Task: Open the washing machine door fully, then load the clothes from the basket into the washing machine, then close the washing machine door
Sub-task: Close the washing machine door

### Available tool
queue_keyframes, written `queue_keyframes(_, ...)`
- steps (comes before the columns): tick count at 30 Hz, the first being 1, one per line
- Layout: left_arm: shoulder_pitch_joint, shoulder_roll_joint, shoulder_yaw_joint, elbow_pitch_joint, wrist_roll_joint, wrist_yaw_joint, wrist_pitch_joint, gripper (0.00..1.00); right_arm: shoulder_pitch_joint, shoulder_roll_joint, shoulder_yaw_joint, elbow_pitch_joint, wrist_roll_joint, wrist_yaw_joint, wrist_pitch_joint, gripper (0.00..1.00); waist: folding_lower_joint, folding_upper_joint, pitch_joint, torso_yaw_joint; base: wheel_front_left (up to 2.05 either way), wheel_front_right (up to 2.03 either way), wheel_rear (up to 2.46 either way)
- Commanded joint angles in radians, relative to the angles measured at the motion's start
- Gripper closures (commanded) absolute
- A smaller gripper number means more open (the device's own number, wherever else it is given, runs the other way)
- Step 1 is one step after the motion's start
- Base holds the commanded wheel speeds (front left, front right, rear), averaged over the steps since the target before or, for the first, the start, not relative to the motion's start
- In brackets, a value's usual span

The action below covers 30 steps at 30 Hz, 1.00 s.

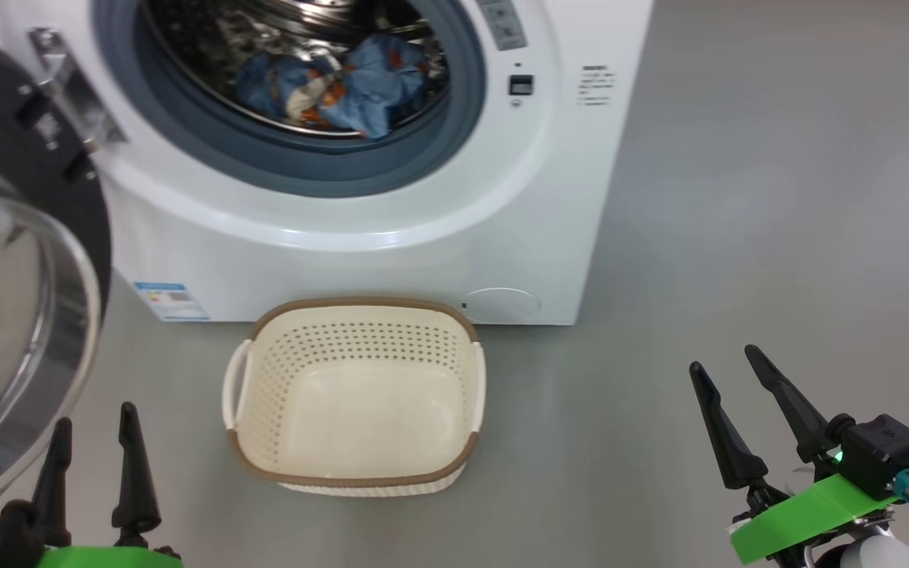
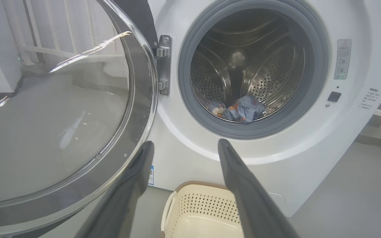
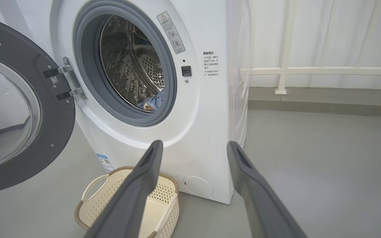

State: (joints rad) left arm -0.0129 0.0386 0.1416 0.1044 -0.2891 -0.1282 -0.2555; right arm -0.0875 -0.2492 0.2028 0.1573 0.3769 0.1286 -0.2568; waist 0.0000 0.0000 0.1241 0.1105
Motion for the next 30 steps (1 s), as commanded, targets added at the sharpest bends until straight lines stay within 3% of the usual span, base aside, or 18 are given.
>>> queue_keyframes(1,0.006,0.012,0.033,-0.033,-0.014,0.000,-0.006,0.00,0.000,-0.015,0.027,-0.022,0.004,0.002,-0.005,0.00,0.0000,0.0000,-0.005,0.048,0.00,0.00,0.00)
queue_keyframes(30,0.068,0.012,0.002,-0.068,-0.072,0.043,-0.006,0.00,0.003,-0.048,0.074,-0.007,0.012,0.002,-0.005,0.00,0.0000,0.0000,-0.041,0.291,0.00,0.00,0.00)
